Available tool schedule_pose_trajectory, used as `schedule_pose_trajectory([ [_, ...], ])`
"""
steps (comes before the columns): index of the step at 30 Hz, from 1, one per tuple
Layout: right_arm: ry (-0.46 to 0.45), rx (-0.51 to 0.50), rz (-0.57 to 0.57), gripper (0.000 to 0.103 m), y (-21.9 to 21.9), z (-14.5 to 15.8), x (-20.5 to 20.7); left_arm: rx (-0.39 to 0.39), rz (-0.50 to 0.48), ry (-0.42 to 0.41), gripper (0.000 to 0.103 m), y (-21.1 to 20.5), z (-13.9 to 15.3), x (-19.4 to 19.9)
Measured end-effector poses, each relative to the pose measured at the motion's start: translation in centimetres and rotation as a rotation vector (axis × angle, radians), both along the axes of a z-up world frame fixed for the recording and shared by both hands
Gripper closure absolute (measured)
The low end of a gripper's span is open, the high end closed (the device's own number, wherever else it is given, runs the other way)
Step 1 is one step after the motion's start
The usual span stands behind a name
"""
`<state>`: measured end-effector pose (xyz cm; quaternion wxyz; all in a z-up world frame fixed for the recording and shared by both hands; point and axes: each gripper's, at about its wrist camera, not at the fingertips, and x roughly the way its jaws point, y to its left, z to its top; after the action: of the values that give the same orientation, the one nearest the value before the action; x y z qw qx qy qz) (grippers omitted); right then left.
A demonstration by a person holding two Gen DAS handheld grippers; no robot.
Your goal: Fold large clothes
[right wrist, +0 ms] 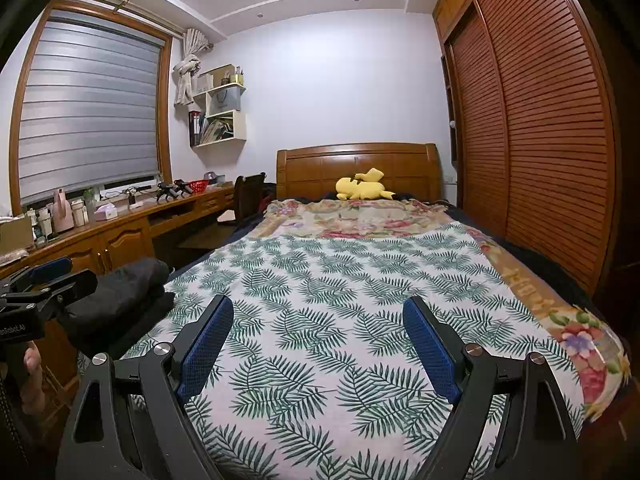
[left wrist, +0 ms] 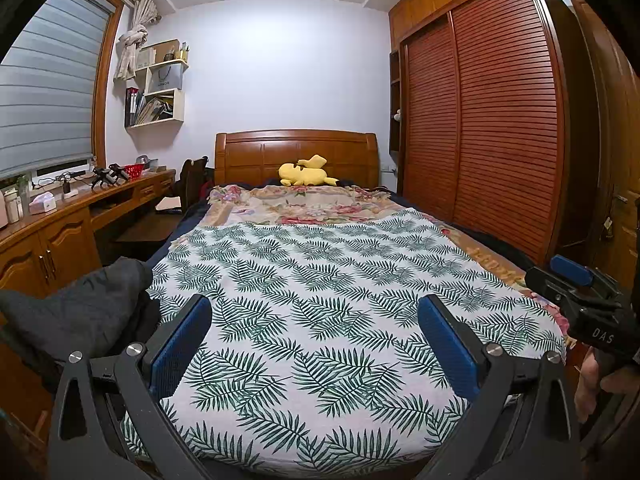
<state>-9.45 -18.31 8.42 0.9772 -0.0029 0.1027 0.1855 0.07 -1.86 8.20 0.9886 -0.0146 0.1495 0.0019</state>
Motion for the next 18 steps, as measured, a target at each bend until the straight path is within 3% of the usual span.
schedule_pose_trajectory([
  [18,0.001,0.000,-0.002,0.015,-0.14,-0.08,0.07,0.002,0.000,0.000,0.000,-0.04,0.03,0.00],
])
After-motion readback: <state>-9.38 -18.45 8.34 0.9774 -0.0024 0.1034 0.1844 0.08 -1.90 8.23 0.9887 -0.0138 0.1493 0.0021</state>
